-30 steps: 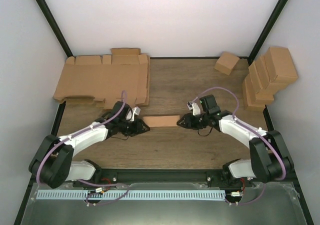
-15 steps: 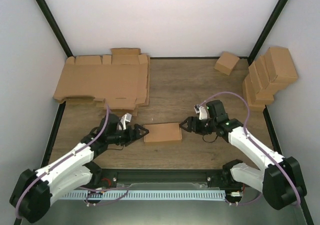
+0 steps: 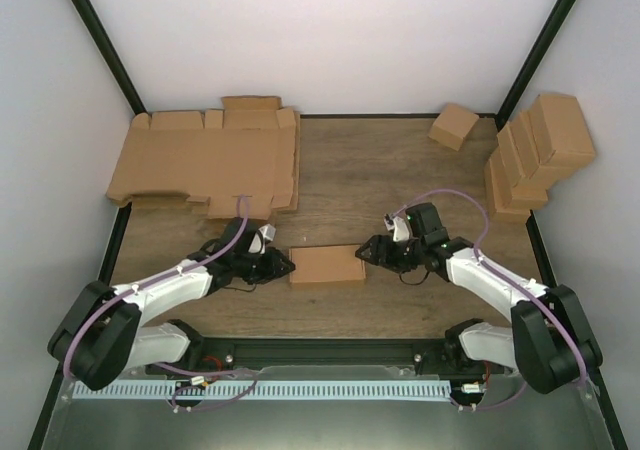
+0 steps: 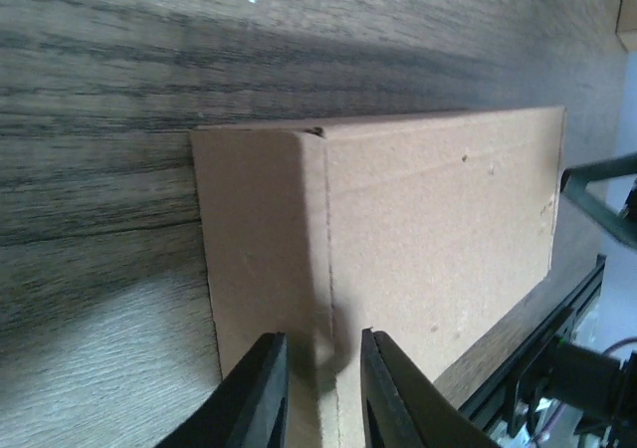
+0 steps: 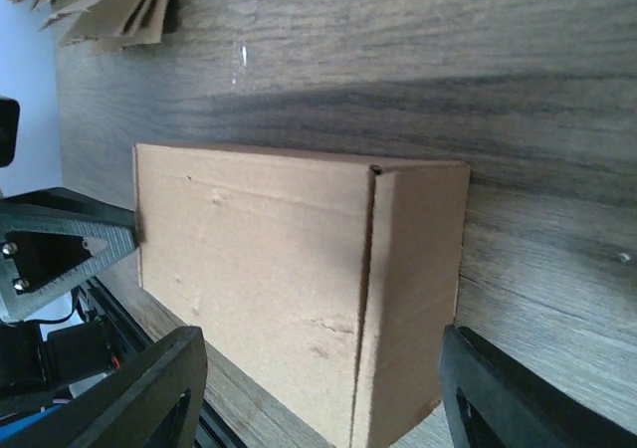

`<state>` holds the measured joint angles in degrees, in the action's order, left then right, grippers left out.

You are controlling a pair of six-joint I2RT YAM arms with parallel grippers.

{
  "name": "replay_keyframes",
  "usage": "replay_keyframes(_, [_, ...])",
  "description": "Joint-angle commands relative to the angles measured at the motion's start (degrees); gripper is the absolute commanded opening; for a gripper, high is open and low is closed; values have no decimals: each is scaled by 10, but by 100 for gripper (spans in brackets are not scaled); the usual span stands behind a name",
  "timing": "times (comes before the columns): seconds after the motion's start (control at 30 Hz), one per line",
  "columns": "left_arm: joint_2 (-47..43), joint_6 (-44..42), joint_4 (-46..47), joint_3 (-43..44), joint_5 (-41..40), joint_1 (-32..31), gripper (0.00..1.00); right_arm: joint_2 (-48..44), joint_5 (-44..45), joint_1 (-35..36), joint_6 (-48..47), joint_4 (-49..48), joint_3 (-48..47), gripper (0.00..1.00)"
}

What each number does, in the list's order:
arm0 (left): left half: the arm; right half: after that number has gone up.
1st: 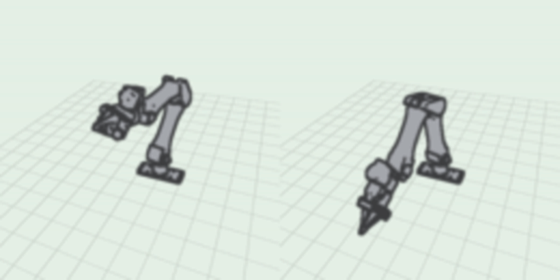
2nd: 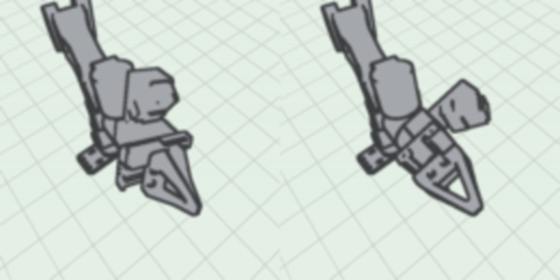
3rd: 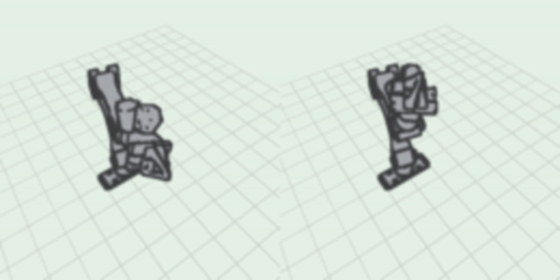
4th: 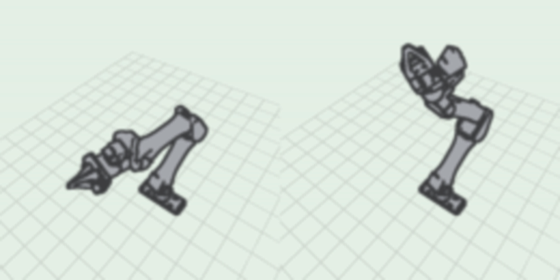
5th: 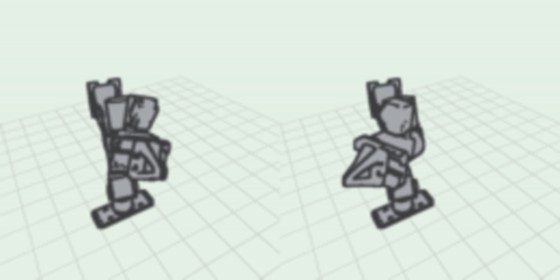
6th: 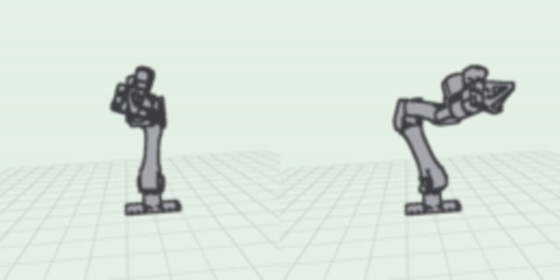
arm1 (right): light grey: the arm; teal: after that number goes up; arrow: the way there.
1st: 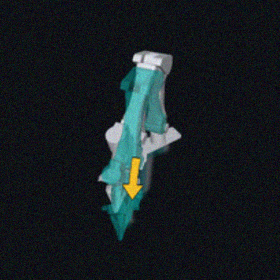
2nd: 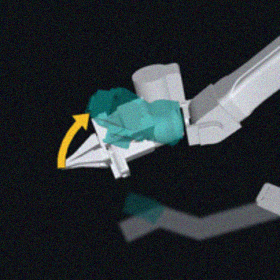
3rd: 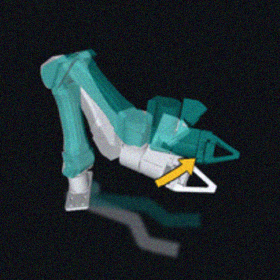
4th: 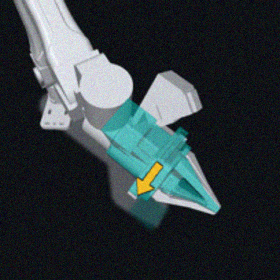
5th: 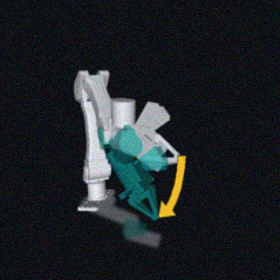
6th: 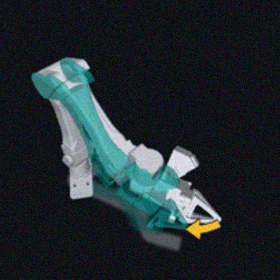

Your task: Fold the paper box

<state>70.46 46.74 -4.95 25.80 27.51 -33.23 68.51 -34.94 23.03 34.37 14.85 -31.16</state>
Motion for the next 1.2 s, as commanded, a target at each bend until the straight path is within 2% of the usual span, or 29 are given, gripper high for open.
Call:
replay_keyframes(0.0, [4,-23,-3,-3,-19,8,20,8,-15,3,14,-38,23,67])
replay_keyframes(0.1, [-9,-26,-22,-11,-39,12,17,14,-16,2,25,-47,37,71])
replay_keyframes(0.3, [-37,-34,-38,-47,-40,44,10,-9,-59,-10,67,-92,82,92])
replay_keyframes(0.37, [-38,-39,-38,-52,-34,48,10,-13,-86,-13,81,-119,94,94])
replay_keyframes(0.57, [-20,-50,-33,-52,-24,49,10,18,-172,-13,132,-204,107,90])
replay_keyframes(0.8, [-20,-50,-25,-58,-22,49,10,39,-186,-13,164,-239,115,78])
replay_keyframes(1.03, [-22,-52,-28,-68,-28,50,9,50,-159,-13,146,-222,109,82])
replay_keyframes(1.17, [-25,-51,-29,-71,-27,50,9,65,-170,-11,148,-244,111,77])
